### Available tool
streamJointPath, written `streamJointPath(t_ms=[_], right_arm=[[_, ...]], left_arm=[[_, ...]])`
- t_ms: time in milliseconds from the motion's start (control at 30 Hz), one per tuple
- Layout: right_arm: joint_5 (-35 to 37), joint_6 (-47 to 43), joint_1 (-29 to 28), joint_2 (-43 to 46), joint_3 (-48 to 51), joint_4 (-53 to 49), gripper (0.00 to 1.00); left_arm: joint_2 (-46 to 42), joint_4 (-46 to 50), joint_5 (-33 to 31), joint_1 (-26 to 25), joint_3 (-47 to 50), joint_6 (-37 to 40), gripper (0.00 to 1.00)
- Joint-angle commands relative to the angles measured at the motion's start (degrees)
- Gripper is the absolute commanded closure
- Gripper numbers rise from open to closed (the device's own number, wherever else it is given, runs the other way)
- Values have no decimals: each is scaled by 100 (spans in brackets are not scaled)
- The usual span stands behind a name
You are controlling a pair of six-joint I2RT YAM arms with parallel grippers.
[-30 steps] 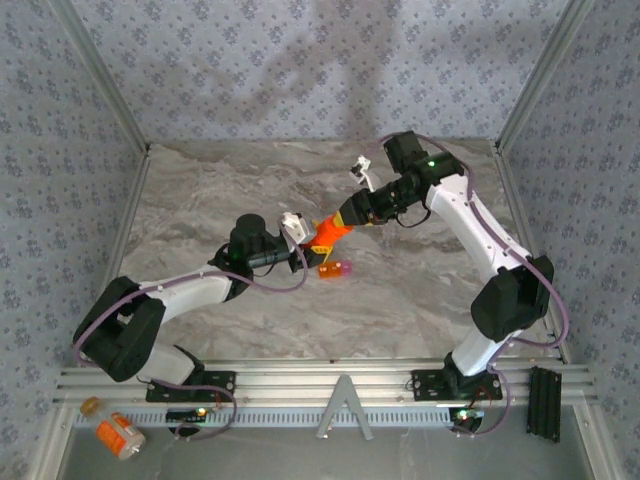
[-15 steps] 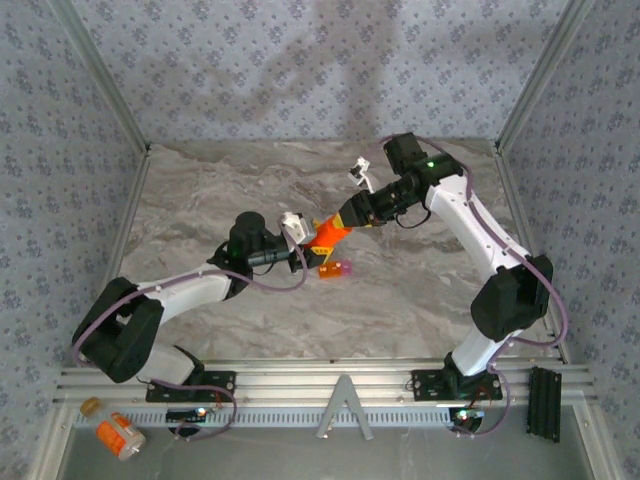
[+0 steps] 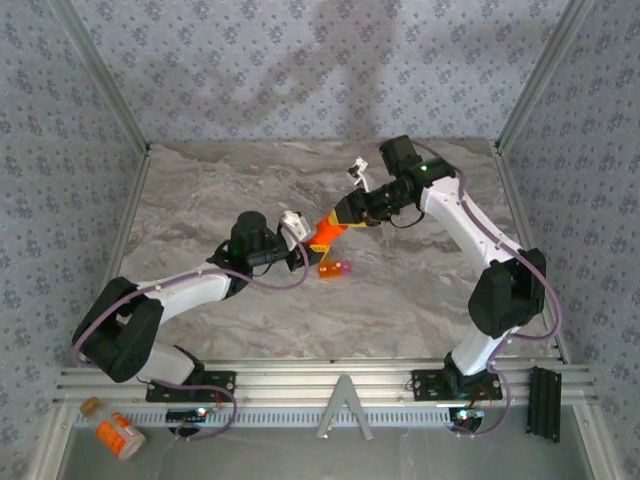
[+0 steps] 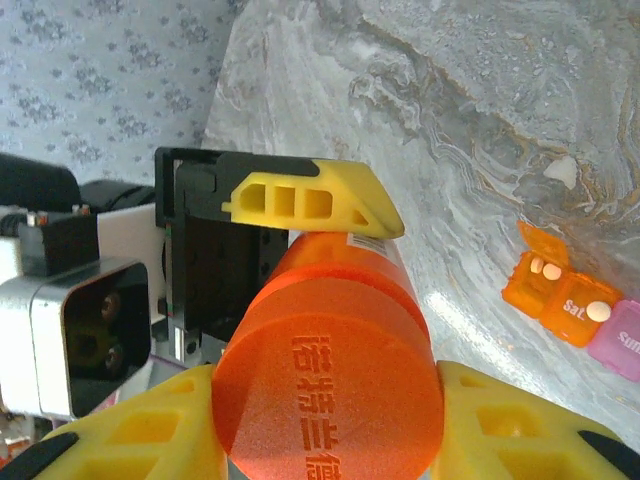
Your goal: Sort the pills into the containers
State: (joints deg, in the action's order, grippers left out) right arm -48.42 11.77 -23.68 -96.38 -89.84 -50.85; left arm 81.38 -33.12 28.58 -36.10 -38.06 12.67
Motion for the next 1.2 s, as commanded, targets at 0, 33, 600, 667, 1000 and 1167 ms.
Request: streamJointPath(t_ms=[0, 33, 600, 667, 1000, 1167], right_arm=[[-157, 975, -464, 0, 244, 541, 63], [-138, 1029, -490, -1, 247, 563, 62], [-26, 1131, -349, 99, -144, 314, 38], [-35, 1108, -289, 176, -166, 310, 34], [49, 958, 66, 869, 25, 295, 15], [520, 934, 470, 1446, 376, 406, 15]], left_arm=[[-154, -1192, -95, -203, -232, 101, 100], [-133, -1201, -98, -216, -242, 96, 100], [7, -1319, -338, -240, -263, -164, 100], [33, -1349, -368, -239, -268, -203, 100], [262, -1944, -476, -128, -273, -744, 100], [328, -2377, -287, -22, -285, -1283, 100]])
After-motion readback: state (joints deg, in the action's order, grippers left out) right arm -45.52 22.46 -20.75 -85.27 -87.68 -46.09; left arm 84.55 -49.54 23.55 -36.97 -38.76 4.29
